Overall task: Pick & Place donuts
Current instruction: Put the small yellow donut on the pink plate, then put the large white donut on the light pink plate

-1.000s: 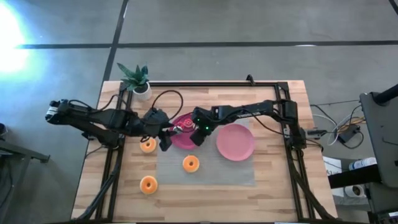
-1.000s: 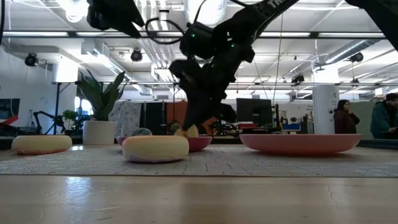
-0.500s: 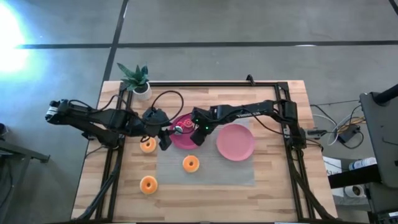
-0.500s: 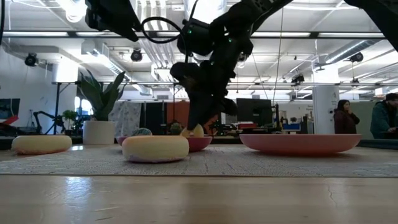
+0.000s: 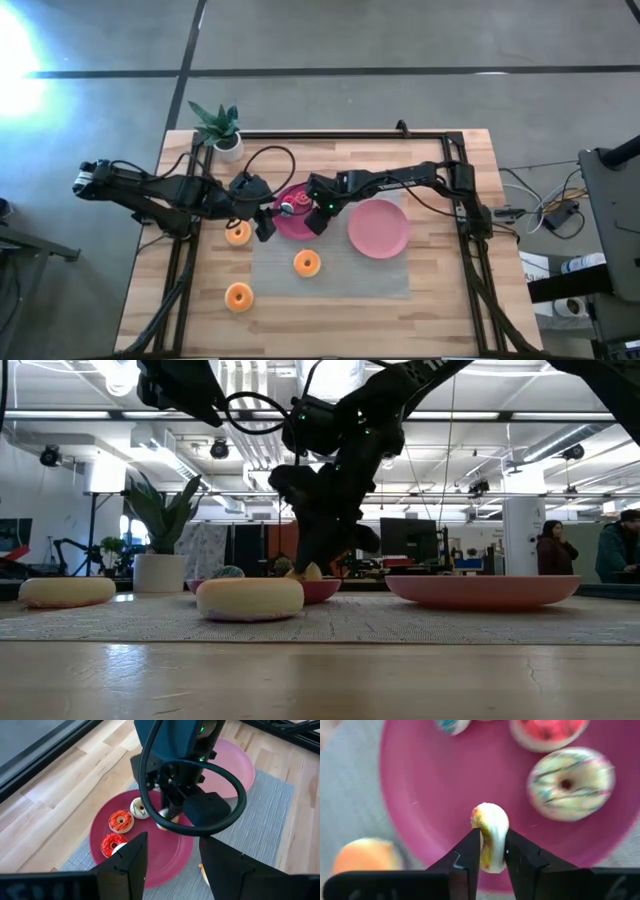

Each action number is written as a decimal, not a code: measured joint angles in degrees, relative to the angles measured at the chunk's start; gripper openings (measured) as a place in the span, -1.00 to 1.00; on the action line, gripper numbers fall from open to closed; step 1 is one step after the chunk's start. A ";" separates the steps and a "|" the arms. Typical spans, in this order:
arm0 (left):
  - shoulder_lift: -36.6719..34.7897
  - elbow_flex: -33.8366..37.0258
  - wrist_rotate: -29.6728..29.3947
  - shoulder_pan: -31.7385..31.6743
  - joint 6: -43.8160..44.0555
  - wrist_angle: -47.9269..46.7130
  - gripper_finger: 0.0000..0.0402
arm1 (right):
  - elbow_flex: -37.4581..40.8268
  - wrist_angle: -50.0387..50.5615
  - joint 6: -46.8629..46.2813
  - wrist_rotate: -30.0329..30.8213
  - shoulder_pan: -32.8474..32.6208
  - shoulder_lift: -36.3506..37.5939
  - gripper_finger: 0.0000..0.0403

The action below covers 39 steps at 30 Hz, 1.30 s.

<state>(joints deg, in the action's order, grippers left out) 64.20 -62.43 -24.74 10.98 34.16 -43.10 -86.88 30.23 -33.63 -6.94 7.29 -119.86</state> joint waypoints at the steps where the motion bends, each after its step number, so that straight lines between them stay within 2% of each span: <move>1: 0.00 0.00 0.01 0.00 0.10 -0.04 -0.24 | 0.01 -0.01 0.77 1.61 -0.04 0.13 -0.58; 10: 0.00 0.00 0.01 0.01 0.19 -0.43 -0.24 | -0.07 4.95 5.28 6.03 -0.25 0.75 -0.24; 16: 0.00 0.00 0.00 0.02 0.19 -0.45 -0.24 | -0.10 7.14 7.51 14.61 -0.90 1.16 -0.02; 24: 0.00 0.00 -0.01 0.02 0.14 -0.95 -0.25 | -0.09 6.47 11.84 17.59 -1.26 3.85 0.07; 26: 0.00 0.00 -0.01 0.02 0.09 -1.54 -0.25 | -0.07 4.35 16.68 17.51 -2.07 5.44 0.07; 30: 0.00 0.07 -0.06 0.61 -1.16 -4.28 -0.25 | -0.10 0.93 33.22 15.95 -6.29 8.73 0.07; 34: 0.01 1.42 -0.11 5.35 -3.78 -7.56 -0.25 | 0.75 0.94 42.71 15.52 -10.47 10.07 0.07; 39: 1.13 6.11 -0.41 15.06 -2.22 -7.06 -0.29 | 4.20 1.19 43.99 16.11 -13.37 12.05 0.07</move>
<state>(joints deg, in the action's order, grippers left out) 65.34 -56.32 -25.15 26.05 31.95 -50.16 -82.68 31.42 10.36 9.17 -6.08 -107.81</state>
